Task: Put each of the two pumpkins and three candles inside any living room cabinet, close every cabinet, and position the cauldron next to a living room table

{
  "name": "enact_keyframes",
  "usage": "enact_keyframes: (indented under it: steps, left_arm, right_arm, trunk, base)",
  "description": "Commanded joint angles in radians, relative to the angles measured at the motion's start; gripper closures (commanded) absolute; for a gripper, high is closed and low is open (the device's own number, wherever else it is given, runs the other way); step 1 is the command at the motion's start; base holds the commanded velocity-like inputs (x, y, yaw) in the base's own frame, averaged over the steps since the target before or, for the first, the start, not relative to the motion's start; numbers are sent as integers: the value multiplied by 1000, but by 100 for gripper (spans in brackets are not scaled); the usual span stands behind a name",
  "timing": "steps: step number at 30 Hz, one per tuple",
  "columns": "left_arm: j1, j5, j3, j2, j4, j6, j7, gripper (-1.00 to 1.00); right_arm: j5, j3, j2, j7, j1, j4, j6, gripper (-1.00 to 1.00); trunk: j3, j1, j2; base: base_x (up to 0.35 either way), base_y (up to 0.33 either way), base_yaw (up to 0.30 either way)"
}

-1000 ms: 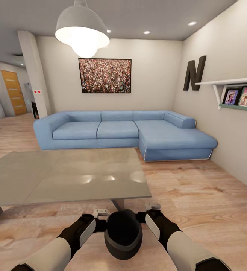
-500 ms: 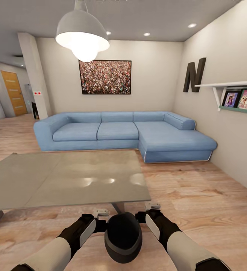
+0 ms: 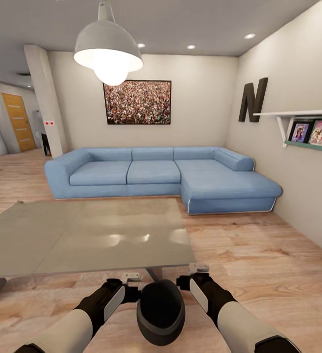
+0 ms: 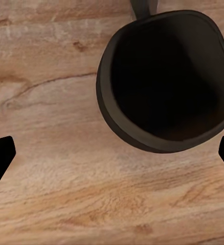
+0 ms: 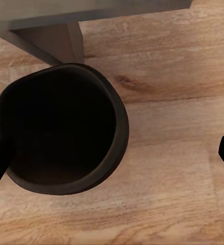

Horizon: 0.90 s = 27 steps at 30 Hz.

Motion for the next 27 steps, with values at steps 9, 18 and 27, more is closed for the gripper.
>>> enact_keyframes:
  steps: [9,18,27]
  left_arm:
    - [0,11,-7,1,-1,3,9,-100]
    - [0,11,-7,1,-1,3,9,-100]
    - [0,11,-7,1,-1,3,10,-100]
  right_arm:
    - [-10,8,0,-8,0,-2,5,-100]
    - [-10,8,0,-8,0,-2,5,-100]
    - [-11,8,0,-8,0,-2,5,-100]
  trunk:
    - [27,-35,63]
    - [55,-69,126]
    - [84,-104,189]
  base:
    - [-104,0,0]
    - [-65,0,0]
    - [-115,0,-17]
